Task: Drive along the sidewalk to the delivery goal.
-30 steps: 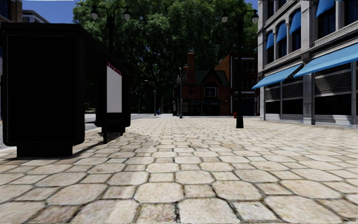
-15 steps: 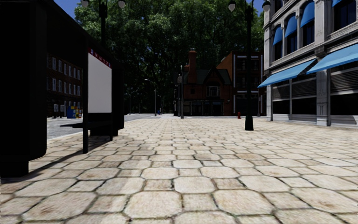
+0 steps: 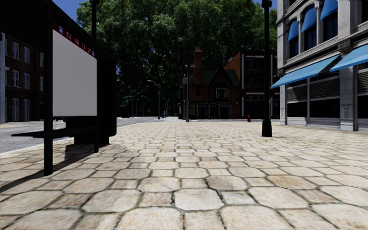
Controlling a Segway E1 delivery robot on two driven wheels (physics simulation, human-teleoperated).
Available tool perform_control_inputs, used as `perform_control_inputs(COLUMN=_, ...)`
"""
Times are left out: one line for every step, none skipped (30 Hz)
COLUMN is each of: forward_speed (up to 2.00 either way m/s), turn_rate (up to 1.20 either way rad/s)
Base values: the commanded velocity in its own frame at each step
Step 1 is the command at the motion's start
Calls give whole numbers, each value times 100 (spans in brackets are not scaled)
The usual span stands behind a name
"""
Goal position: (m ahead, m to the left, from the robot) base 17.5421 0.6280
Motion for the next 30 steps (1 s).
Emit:
perform_control_inputs(forward_speed=200, turn_rate=0)
perform_control_inputs(forward_speed=200, turn_rate=0)
perform_control_inputs(forward_speed=200, turn_rate=0)
perform_control_inputs(forward_speed=200, turn_rate=0)
perform_control_inputs(forward_speed=200, turn_rate=0)
perform_control_inputs(forward_speed=200, turn_rate=0)
perform_control_inputs(forward_speed=200, turn_rate=0)
perform_control_inputs(forward_speed=200, turn_rate=0)
perform_control_inputs(forward_speed=200, turn_rate=0)
perform_control_inputs(forward_speed=200, turn_rate=0)
perform_control_inputs(forward_speed=200, turn_rate=0)
perform_control_inputs(forward_speed=200, turn_rate=0)
perform_control_inputs(forward_speed=200, turn_rate=0)
perform_control_inputs(forward_speed=200, turn_rate=0)
perform_control_inputs(forward_speed=200, turn_rate=0)
perform_control_inputs(forward_speed=200, turn_rate=0)
perform_control_inputs(forward_speed=200, turn_rate=0)
perform_control_inputs(forward_speed=200, turn_rate=0)
perform_control_inputs(forward_speed=200, turn_rate=0)
perform_control_inputs(forward_speed=200, turn_rate=0)
perform_control_inputs(forward_speed=200, turn_rate=0)
perform_control_inputs(forward_speed=200, turn_rate=0)
perform_control_inputs(forward_speed=200, turn_rate=0)
perform_control_inputs(forward_speed=200, turn_rate=0)
perform_control_inputs(forward_speed=200, turn_rate=0)
perform_control_inputs(forward_speed=200, turn_rate=5)
perform_control_inputs(forward_speed=200, turn_rate=13)
perform_control_inputs(forward_speed=200, turn_rate=13)
perform_control_inputs(forward_speed=200, turn_rate=19)
perform_control_inputs(forward_speed=200, turn_rate=23)
